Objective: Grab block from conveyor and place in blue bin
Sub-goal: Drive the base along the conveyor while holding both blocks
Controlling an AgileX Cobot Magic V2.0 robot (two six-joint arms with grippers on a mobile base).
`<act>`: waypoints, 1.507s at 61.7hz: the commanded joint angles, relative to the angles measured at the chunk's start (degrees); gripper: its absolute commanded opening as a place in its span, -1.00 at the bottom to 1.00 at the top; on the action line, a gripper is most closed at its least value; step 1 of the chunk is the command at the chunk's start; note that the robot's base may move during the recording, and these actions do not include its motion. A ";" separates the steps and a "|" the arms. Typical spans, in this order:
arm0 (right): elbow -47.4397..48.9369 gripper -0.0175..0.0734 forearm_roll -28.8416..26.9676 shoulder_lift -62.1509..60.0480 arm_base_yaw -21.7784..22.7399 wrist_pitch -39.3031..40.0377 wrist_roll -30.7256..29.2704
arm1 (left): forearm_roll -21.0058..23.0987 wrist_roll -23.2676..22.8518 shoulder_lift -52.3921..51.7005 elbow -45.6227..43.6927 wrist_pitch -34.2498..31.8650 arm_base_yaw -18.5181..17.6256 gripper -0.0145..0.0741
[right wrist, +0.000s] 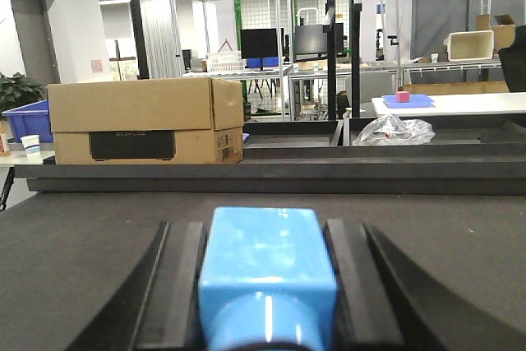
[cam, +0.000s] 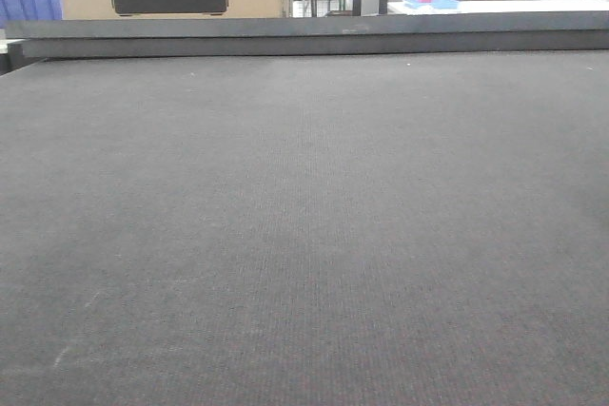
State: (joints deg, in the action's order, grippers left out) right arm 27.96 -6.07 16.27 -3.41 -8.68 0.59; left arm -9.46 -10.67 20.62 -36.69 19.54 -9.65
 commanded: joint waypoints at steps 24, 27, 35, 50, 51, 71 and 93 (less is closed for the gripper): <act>0.05 -0.97 -0.24 -0.31 0.00 1.24 -0.15 | -0.13 0.15 -0.32 0.05 -1.00 -0.24 -0.92; 0.05 -0.97 -0.24 -0.31 0.00 1.24 -0.15 | -0.13 0.15 -0.32 0.05 -1.00 -0.24 -0.92; 0.05 -0.97 -0.24 -0.31 0.00 1.24 -0.15 | -0.13 0.15 -0.32 0.05 -1.00 -0.24 -0.92; 0.05 -0.97 -0.24 -0.31 0.00 1.35 -0.15 | -0.13 0.15 -0.32 0.05 -1.00 -0.24 -0.92; 0.05 -0.97 -0.24 -0.31 0.00 1.35 -0.15 | -0.13 0.15 -0.32 0.05 -1.00 -0.24 -0.92; 0.05 -0.97 -0.24 -0.31 0.00 1.45 -0.15 | -0.13 0.15 -0.32 0.05 -1.00 -0.24 -0.92; 0.05 -0.97 -0.24 -0.31 0.00 1.45 -0.15 | -0.13 0.15 -0.32 0.05 -1.00 -0.24 -0.92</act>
State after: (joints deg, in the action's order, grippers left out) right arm 27.96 -6.19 16.27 -3.41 -8.58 0.59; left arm -9.50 -10.67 20.40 -36.69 19.54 -9.65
